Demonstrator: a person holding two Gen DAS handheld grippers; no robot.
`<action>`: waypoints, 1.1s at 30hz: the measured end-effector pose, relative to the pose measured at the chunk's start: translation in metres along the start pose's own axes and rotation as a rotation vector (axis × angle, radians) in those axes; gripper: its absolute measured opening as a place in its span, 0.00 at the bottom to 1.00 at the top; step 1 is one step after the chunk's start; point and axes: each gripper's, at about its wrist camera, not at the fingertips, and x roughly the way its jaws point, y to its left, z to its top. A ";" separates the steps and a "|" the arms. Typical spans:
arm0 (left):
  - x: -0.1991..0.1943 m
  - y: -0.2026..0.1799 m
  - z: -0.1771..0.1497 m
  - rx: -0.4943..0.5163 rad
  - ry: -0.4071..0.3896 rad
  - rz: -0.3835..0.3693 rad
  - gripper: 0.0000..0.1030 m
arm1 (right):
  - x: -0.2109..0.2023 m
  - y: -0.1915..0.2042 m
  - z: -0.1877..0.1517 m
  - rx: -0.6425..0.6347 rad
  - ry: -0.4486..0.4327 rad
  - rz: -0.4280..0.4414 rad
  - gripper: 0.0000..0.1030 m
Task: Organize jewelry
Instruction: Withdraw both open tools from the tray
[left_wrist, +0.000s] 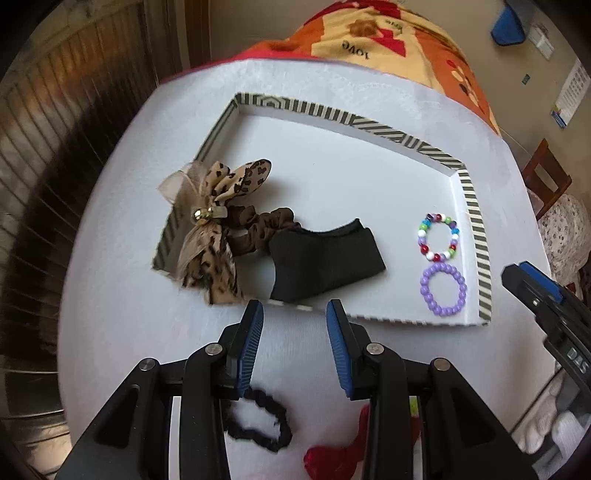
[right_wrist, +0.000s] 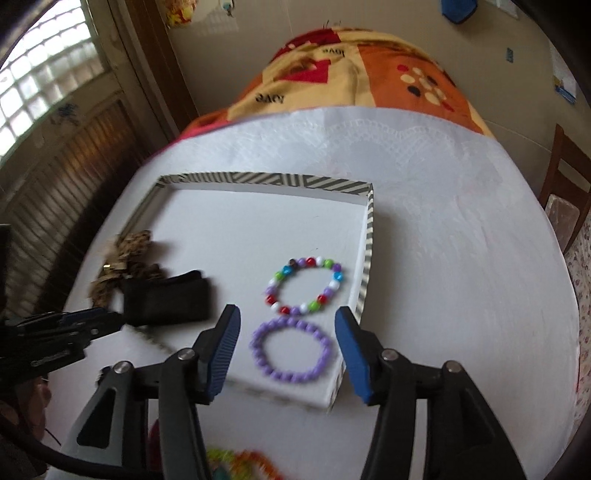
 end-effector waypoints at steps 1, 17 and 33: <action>-0.006 -0.002 -0.004 0.012 -0.014 0.009 0.25 | -0.008 0.002 -0.005 0.003 -0.011 0.005 0.55; -0.070 -0.025 -0.067 0.085 -0.114 0.052 0.25 | -0.087 0.026 -0.065 -0.003 -0.086 0.056 0.58; -0.109 -0.030 -0.118 0.053 -0.187 0.107 0.25 | -0.127 0.037 -0.111 -0.043 -0.090 0.043 0.59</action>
